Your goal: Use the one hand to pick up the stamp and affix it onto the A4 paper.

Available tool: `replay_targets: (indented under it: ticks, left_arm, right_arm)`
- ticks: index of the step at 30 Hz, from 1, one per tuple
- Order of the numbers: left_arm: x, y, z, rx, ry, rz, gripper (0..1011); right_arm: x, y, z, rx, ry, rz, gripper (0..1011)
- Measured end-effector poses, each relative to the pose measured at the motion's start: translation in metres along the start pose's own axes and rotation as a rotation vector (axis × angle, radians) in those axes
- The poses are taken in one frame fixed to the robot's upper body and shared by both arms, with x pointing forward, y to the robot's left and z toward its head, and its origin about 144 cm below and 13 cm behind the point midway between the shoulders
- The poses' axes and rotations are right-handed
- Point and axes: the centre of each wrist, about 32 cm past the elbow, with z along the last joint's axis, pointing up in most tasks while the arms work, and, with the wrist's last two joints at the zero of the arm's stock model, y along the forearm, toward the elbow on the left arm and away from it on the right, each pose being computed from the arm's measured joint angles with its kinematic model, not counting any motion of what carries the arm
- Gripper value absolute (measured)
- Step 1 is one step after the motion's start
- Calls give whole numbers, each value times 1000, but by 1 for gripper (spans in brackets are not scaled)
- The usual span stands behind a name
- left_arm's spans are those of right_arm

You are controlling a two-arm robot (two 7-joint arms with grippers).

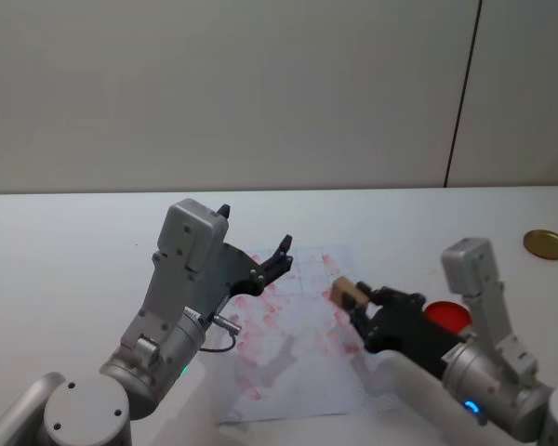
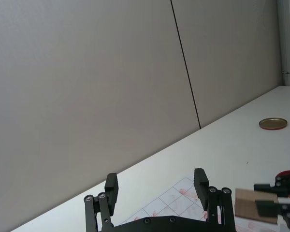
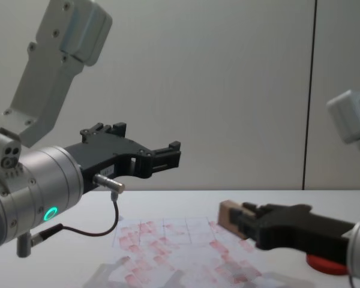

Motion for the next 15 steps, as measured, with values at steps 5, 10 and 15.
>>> replay_targets:
  ticks: [5,10,15]
  left_arm:
    - [0,0,0,0,0,0,993]
    - [0,0,0,0,0,0,993]
    - [0,0,0,0,0,0,993]
  right_arm:
    - [8,-8,4,8,-9,-54,226]
    - [18,-17,5,-3,-16,-110,226]
    - [26,-25,3,-19,-19,-153,226]
